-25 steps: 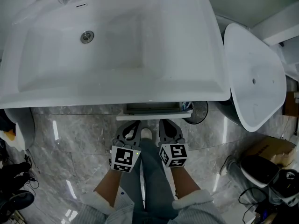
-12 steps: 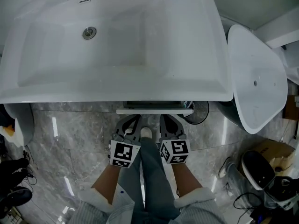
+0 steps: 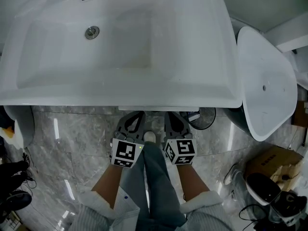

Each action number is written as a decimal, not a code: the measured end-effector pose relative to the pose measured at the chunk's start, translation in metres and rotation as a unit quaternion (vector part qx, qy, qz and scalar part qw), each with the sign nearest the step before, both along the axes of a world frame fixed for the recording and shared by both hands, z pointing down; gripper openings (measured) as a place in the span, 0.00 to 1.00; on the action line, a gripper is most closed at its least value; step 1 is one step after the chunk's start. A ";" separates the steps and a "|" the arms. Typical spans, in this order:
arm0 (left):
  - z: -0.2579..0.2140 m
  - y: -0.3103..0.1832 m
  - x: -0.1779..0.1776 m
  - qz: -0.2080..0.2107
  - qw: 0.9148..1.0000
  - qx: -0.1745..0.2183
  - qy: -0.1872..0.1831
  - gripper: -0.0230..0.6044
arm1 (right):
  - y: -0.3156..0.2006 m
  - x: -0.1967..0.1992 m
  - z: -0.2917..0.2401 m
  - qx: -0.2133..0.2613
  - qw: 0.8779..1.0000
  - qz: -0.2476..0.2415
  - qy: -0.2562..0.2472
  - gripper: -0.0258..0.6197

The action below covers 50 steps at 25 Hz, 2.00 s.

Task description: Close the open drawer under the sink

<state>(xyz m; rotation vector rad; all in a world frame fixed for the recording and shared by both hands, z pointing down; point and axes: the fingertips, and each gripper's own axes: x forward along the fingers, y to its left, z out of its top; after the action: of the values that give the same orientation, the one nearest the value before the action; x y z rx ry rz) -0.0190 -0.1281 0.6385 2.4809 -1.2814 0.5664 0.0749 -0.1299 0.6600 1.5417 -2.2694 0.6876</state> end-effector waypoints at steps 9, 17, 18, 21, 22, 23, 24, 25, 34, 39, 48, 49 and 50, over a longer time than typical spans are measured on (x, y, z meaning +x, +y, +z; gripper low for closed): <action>0.000 -0.016 -0.001 -0.004 1.000 0.013 -0.002 0.06 | -0.016 0.000 -0.002 0.015 1.000 -0.010 0.000 0.06; 0.000 -0.028 0.001 0.005 1.000 0.022 -0.004 0.06 | -0.028 0.000 -0.003 0.028 0.999 -0.015 0.010 0.06; 0.000 -0.030 0.001 0.006 1.000 0.022 -0.005 0.06 | -0.030 0.001 -0.003 0.029 0.999 -0.016 0.011 0.05; 0.000 -0.037 0.000 0.002 1.000 0.022 -0.004 0.06 | -0.037 0.000 -0.004 0.032 0.999 -0.014 0.014 0.05; 0.000 -0.039 0.000 0.001 1.000 0.021 -0.003 0.06 | -0.039 -0.001 -0.005 0.033 0.999 -0.014 0.014 0.06; 0.000 -0.041 -0.001 0.000 1.000 0.022 -0.003 0.06 | -0.041 -0.001 -0.005 0.035 0.999 -0.014 0.015 0.06; -0.001 -0.041 -0.001 0.002 1.000 0.023 -0.003 0.06 | -0.042 -0.001 -0.006 0.036 0.999 -0.014 0.016 0.05; -0.001 -0.042 -0.001 0.004 1.000 0.024 -0.005 0.06 | -0.042 -0.001 -0.006 0.036 0.999 -0.013 0.017 0.05; 0.005 -0.041 0.004 0.035 0.999 0.031 -0.020 0.06 | -0.045 0.000 -0.006 0.043 0.999 -0.002 0.019 0.06; -0.006 -0.039 0.007 0.017 1.000 0.024 0.001 0.06 | -0.037 -0.004 -0.011 0.040 0.999 -0.011 0.022 0.06; -0.050 -0.027 0.004 0.011 1.000 0.025 0.016 0.06 | -0.018 -0.012 -0.047 0.038 0.999 -0.009 0.003 0.06; -0.057 -0.025 0.003 0.011 0.999 0.026 0.017 0.06 | -0.016 -0.013 -0.053 0.038 0.999 -0.009 0.000 0.06; -0.064 -0.023 0.002 0.011 0.999 0.028 0.018 0.06 | -0.013 -0.014 -0.059 0.039 0.999 -0.011 -0.003 0.06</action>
<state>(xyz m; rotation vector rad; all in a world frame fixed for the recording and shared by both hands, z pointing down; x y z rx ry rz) -0.0175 -0.1507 0.5750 2.5410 -1.2763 0.4958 0.0606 -0.1431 0.6007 1.5486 -2.3393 0.6068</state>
